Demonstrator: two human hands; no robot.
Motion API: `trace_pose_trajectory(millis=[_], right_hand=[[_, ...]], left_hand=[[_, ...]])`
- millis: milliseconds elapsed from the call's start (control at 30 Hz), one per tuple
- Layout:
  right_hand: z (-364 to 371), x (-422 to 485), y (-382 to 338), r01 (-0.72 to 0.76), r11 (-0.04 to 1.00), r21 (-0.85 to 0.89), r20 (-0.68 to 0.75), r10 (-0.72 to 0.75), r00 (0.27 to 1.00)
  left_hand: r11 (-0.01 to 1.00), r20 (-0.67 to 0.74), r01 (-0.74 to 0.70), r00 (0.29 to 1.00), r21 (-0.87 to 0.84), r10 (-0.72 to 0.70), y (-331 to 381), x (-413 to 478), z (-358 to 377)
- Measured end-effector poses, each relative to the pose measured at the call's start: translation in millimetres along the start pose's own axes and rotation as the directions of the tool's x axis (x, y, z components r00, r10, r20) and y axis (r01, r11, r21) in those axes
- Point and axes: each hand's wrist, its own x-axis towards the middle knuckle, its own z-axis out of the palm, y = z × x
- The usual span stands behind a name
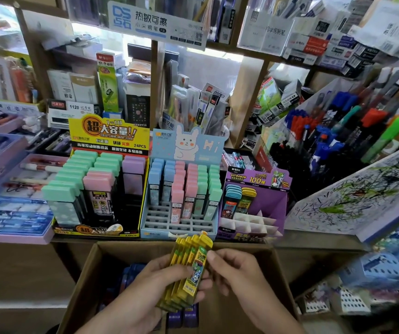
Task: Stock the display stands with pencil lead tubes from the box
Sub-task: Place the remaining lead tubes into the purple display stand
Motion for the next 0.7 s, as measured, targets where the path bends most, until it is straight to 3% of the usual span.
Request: trace_pose_trajectory(millis=[233,400,700], right_hand=[[-3,2,6,0.001,0.998,0.064,0.06,-0.004,0.998],[-7,3,9,0.005,0.995,0.102,0.012,-0.006,1.0],[-22,2,3,0.242,0.959,0.149,-0.139,-0.222,0.965]], left_hand=[[0.997,-0.004,-0.028,1.0,0.073,0.028,-3,-1,4],[0.991,-0.078,-0.045,0.995,0.124,0.055,-2,0,6],[1.0,-0.067,0.004,0.998,0.007,-0.003,2,-3,6]])
